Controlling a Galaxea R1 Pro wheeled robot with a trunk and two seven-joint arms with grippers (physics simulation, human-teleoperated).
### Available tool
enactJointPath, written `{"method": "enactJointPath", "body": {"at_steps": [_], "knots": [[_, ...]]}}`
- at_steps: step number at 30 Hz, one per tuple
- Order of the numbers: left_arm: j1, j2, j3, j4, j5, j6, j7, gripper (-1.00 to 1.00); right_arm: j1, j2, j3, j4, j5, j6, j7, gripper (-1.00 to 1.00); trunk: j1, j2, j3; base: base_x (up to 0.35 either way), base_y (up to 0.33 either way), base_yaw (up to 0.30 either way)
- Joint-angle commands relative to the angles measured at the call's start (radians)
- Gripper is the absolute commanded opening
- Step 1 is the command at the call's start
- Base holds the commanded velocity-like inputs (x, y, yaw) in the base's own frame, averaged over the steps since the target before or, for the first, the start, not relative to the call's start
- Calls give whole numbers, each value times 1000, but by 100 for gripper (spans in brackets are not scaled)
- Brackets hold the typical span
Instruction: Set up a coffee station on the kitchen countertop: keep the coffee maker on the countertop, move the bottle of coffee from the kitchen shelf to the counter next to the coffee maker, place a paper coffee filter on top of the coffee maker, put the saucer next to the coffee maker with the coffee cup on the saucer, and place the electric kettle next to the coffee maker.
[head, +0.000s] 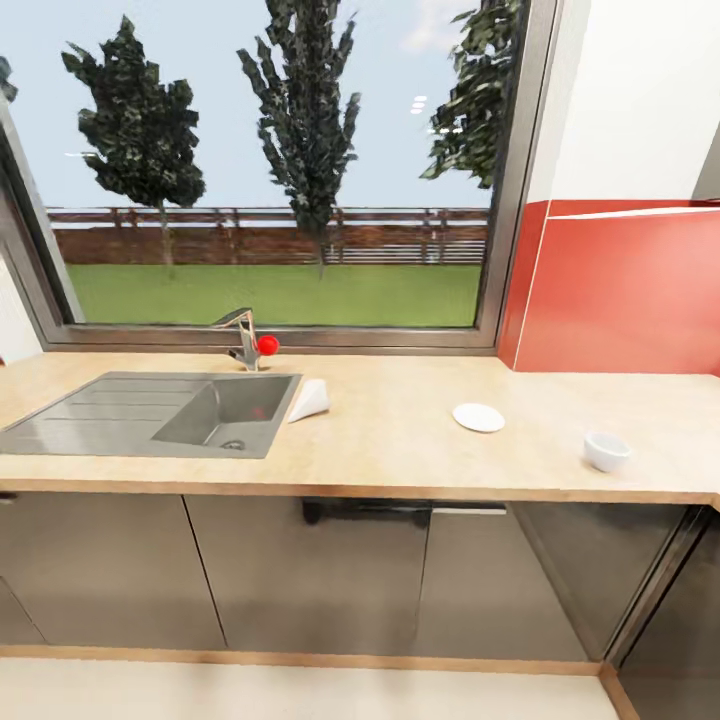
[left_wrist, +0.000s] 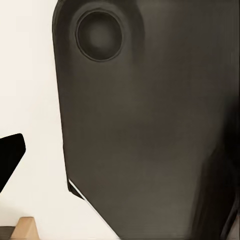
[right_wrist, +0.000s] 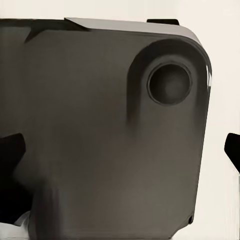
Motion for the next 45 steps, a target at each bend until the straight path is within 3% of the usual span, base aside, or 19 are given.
{"method": "enactJointPath", "body": {"at_steps": [1, 17, 21, 24, 31, 45], "knots": [[0, 0, 1, 0, 1, 0, -1, 100, 0, 0, 0, 0, 0, 0, 0, 100, -4, 7, 2, 0, 0, 217], [0, -3, 2, 0, 9, 0, -1, 100, 0, -2, 1, -2, 3, 1, 0, 100, -65, 119, 51, 0, 0, 20], [-3, -2, 1, -10, 23, -3, -1, 100, 0, -11, 0, -25, 1, 0, 0, 100, -81, 147, 63, 0, 0, 0], [-7, 0, 6, -64, 44, -4, -1, 100, 0, -18, 0, -84, 3, 0, -1, 100, -92, 168, 73, 0, 0, 0], [-11, 6, 9, -168, 54, -4, 2, 100, 0, -60, 0, -169, 3, 0, -1, 100, -119, 217, 95, 0, 0, 0], [-1, 6, 13, -167, 56, -4, 14, 100, 0, -66, 3, -172, 3, 2, 0, 100, -173, 315, 137, 0, 0, 74]]}}
